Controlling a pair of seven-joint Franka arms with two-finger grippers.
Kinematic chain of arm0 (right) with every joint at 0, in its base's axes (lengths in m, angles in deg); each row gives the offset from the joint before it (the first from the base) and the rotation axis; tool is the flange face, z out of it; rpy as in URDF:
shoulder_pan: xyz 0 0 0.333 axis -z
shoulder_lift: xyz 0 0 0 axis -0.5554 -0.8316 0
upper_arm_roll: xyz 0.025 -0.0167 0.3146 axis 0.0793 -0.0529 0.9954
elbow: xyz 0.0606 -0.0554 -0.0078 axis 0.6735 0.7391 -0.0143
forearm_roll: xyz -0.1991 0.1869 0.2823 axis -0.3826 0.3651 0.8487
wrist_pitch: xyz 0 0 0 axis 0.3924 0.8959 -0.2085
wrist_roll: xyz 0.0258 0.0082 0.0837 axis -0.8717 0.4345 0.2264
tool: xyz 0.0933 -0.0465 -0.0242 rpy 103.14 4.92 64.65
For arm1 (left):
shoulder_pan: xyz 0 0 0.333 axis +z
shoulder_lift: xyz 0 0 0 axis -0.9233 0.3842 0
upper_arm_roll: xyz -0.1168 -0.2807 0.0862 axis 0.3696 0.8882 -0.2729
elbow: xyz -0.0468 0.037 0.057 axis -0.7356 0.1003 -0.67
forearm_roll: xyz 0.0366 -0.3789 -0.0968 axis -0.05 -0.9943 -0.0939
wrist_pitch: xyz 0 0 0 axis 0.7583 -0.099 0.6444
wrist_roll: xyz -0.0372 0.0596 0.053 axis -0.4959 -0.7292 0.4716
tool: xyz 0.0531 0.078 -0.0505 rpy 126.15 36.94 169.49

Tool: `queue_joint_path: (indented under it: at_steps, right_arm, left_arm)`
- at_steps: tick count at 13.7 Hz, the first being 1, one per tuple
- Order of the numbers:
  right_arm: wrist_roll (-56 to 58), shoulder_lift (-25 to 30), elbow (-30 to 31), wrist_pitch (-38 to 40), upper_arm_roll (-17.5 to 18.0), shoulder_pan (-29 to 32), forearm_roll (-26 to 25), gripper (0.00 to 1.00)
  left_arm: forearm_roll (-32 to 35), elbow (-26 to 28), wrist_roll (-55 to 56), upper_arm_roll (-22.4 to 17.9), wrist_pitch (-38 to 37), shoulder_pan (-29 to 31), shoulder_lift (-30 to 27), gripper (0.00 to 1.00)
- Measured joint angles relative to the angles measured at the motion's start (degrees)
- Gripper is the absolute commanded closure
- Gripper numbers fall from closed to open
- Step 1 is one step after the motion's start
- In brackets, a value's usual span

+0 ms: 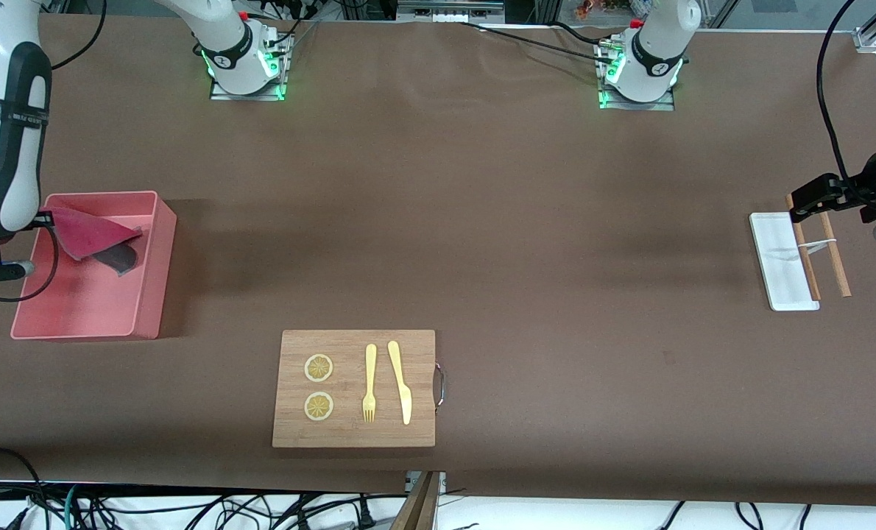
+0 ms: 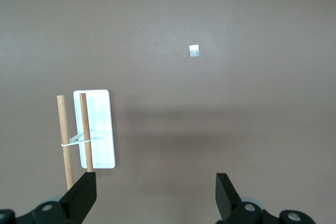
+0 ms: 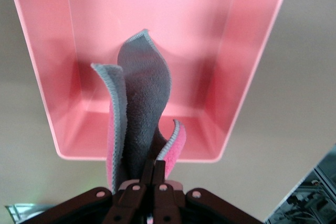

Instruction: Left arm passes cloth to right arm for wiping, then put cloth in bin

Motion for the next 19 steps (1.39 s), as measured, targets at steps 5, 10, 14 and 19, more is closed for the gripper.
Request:
queue_joint_path:
  at_steps: [5, 10, 14, 19]
  right_arm:
    - [0.8, -4.2, 0.5, -6.1, 1.8, 1.9, 4.6, 0.0]
    - [1.1, -5.2, -1.3, -7.3, 2.4, 2.3, 9.0, 0.0]
    - [1.2, -4.6, -8.5, -0.7, 2.2, 2.3, 9.1, 0.0]
    - [1.1, -2.5, -16.4, 9.8, 2.0, 2.6, 9.1, 0.0]
  left_arm:
    - [0.0, 0.0, 0.0, 0.0, 0.0, 0.0, 0.0, 0.0]
    - [0.0, 0.0, 0.0, 0.0, 0.0, 0.0, 0.0, 0.0]
    - [0.0, 0.0, 0.0, 0.0, 0.0, 0.0, 0.0, 0.0]
    - [0.0, 0.0, 0.0, 0.0, 0.0, 0.0, 0.0, 0.0]
